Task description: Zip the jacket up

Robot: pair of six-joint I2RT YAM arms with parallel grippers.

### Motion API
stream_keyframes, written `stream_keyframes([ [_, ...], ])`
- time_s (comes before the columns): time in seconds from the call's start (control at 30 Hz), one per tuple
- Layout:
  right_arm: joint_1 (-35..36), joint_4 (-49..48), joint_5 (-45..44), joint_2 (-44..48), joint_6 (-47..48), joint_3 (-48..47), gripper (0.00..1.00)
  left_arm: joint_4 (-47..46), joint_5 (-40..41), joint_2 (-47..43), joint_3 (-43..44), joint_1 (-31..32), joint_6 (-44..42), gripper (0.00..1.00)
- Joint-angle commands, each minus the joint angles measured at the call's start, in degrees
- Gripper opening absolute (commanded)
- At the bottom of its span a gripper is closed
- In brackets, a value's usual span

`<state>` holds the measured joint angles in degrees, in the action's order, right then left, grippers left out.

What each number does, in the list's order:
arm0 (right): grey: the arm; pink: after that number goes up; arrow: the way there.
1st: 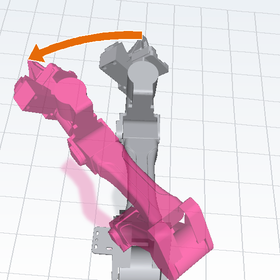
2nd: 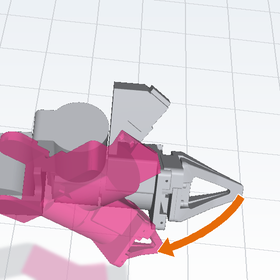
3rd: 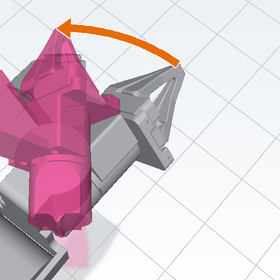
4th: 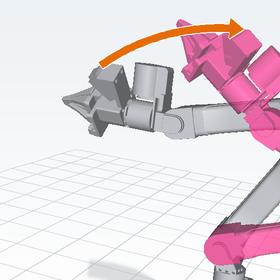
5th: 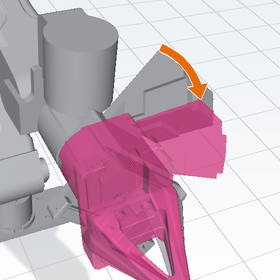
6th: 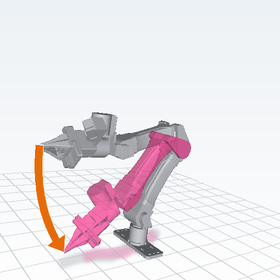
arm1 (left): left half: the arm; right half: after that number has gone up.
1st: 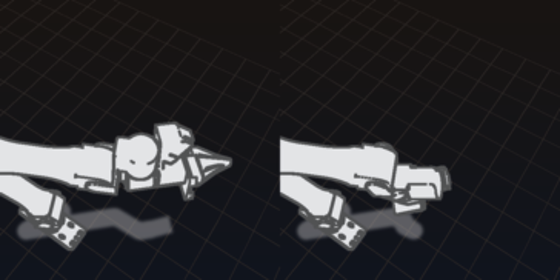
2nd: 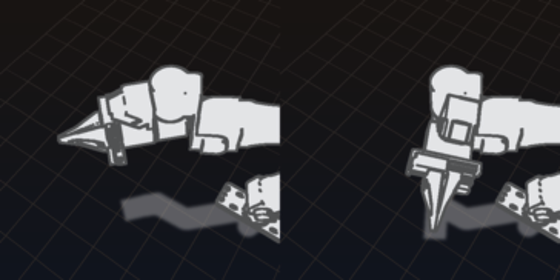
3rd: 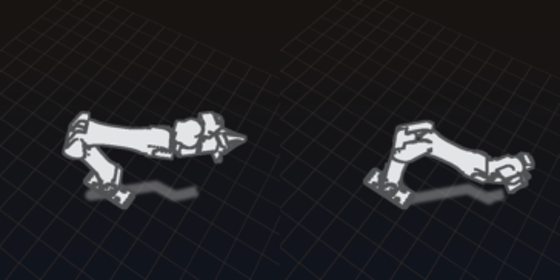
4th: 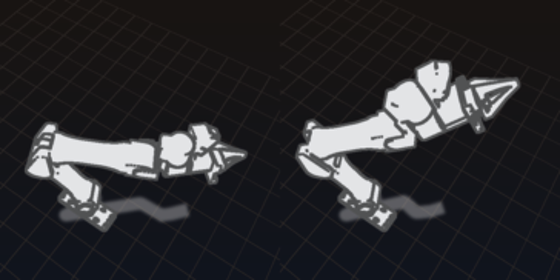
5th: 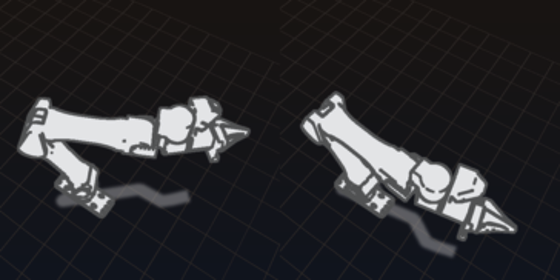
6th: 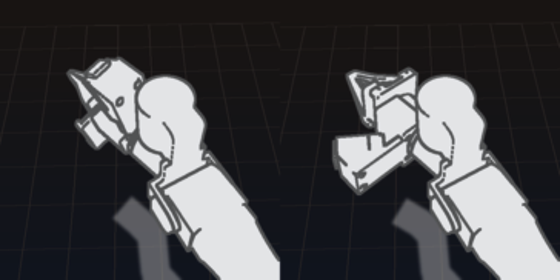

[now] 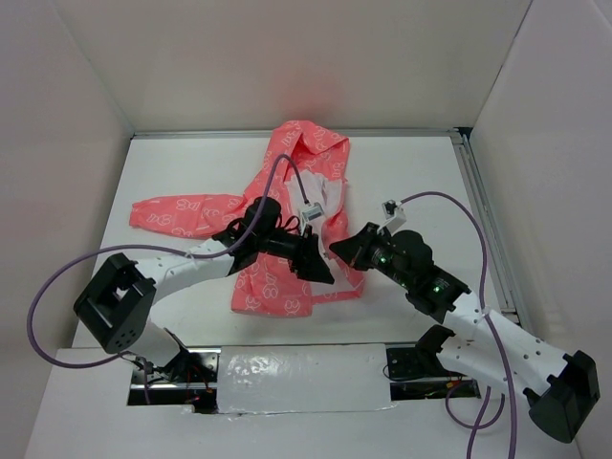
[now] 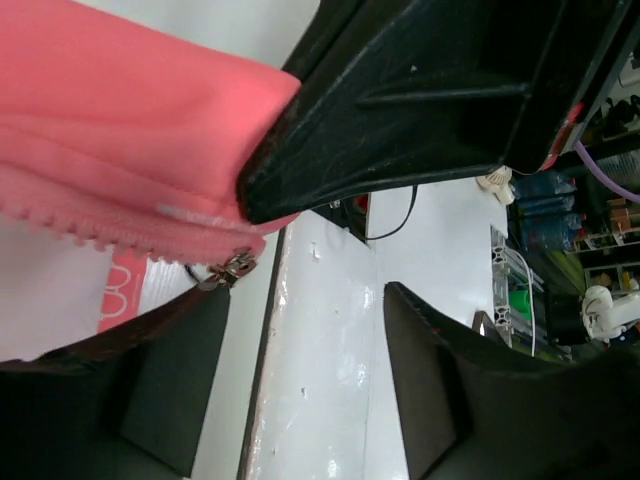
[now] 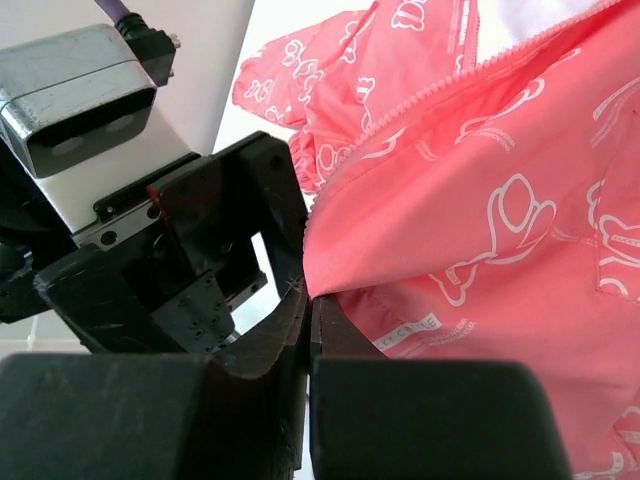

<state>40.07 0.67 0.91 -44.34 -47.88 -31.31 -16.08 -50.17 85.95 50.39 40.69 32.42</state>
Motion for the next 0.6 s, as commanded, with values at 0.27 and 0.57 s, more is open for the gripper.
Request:
stream_keyframes([
  [0.27,-0.7,1.6,3.0,2.2,3.0,0.4,0.0,0.7,-1.8,-5.6,-2.1,-9.6,1.9,0.89],
  [0.57,-0.7,-0.2,6.3,1.4,3.5,1.0,0.0,-4.9,-9.1,3.2,5.8,-11.9,6.6,0.8],
])
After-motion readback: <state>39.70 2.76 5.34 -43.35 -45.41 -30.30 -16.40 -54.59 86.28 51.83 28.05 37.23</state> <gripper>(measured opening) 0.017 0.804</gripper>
